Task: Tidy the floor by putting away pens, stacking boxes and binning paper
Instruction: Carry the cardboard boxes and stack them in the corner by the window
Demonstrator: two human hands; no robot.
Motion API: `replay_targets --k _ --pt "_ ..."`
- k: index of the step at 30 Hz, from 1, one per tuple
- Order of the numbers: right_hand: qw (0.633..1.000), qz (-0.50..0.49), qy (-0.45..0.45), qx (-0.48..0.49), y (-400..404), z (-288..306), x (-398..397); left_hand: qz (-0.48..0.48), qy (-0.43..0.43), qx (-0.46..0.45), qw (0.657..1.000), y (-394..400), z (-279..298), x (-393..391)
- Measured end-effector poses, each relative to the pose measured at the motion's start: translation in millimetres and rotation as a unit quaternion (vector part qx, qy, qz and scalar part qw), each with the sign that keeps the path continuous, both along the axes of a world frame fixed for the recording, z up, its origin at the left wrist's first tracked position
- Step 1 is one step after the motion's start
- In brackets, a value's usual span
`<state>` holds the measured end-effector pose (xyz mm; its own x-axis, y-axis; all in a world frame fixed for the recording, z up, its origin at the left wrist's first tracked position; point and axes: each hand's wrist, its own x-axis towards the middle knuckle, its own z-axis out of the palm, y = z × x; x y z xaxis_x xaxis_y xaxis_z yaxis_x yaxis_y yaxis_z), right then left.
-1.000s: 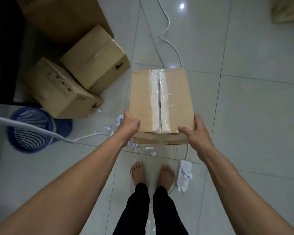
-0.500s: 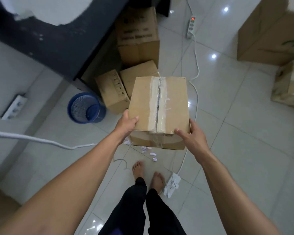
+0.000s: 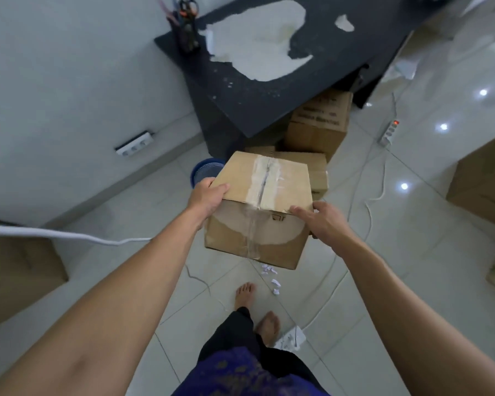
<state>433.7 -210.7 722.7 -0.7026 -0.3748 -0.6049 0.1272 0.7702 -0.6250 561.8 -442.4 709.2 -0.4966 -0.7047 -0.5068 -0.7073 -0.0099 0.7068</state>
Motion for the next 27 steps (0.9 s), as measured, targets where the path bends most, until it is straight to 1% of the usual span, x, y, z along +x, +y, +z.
replay_targets --k 3,6,11,14,17,21,25,27 --pt "0.999 0.037 0.006 0.024 -29.9 7.6 19.9 0.045 0.007 0.000 0.999 -12.2 12.6 44.1" --pt "0.993 0.106 0.028 0.050 -65.0 19.0 50.8 0.100 0.009 0.005 0.995 -26.8 23.3 98.7" --pt "0.975 0.212 0.051 0.038 -120.6 35.4 105.1 0.193 0.030 0.011 0.981 -52.2 36.6 185.2" --pt "0.962 0.264 0.071 0.017 -155.3 51.3 140.7 0.243 0.052 0.001 0.969 -68.2 51.2 231.5" --pt "0.940 0.325 0.103 -0.006 -189.7 75.8 176.5 0.291 0.081 -0.009 0.953 -83.9 67.2 277.0" --pt "0.920 0.368 0.132 -0.042 -233.4 107.0 224.3 0.329 0.117 -0.028 0.937 -104.9 102.3 339.3" --pt "0.891 0.422 0.139 -0.094 -276.1 148.5 289.1 0.366 0.140 -0.077 0.917 -127.0 150.3 414.6" --pt "0.884 0.430 0.137 -0.119 -293.9 168.0 319.7 0.374 0.149 -0.110 0.909 -138.0 175.3 448.5"
